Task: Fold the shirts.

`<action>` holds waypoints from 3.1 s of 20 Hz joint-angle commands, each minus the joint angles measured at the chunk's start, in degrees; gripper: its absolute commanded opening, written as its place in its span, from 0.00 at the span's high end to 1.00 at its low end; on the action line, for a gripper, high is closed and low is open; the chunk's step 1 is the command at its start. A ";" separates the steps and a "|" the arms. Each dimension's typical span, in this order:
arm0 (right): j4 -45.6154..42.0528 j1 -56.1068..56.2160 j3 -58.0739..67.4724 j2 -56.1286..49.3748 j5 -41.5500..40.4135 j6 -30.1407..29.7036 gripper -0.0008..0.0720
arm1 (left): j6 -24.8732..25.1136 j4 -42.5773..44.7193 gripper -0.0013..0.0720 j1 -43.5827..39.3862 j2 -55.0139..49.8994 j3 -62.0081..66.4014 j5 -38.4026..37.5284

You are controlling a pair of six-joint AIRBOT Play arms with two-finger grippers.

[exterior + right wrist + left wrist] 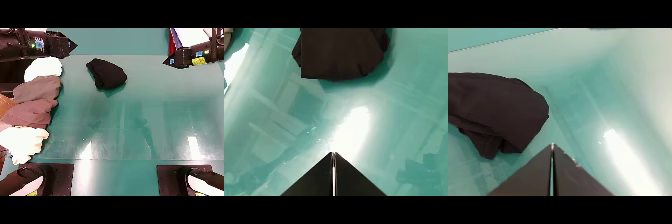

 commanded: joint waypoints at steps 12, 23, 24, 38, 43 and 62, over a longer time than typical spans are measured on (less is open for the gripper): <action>0.07 0.04 -0.09 -0.20 0.00 0.00 0.96 | 0.02 -0.02 0.95 -0.02 0.02 -0.07 1.46; 0.13 0.04 -0.07 -0.15 0.00 0.02 0.96 | 1.31 0.37 0.32 0.04 -6.10 -0.24 8.87; 0.13 0.04 -0.07 -0.15 0.00 0.02 0.96 | 0.92 0.33 0.29 0.04 -8.92 -0.24 8.96; 0.07 0.04 -0.07 -0.15 -0.02 0.02 0.96 | 2.23 -21.35 0.29 0.02 -44.59 0.17 20.33; 0.09 0.04 -0.07 -0.02 0.04 0.02 0.96 | 3.56 -26.60 0.95 0.17 -43.76 2.89 22.56; 0.09 -2.62 -0.02 17.84 -10.91 0.04 0.96 | 12.02 -3.28 0.92 -11.26 -4.42 8.44 -8.39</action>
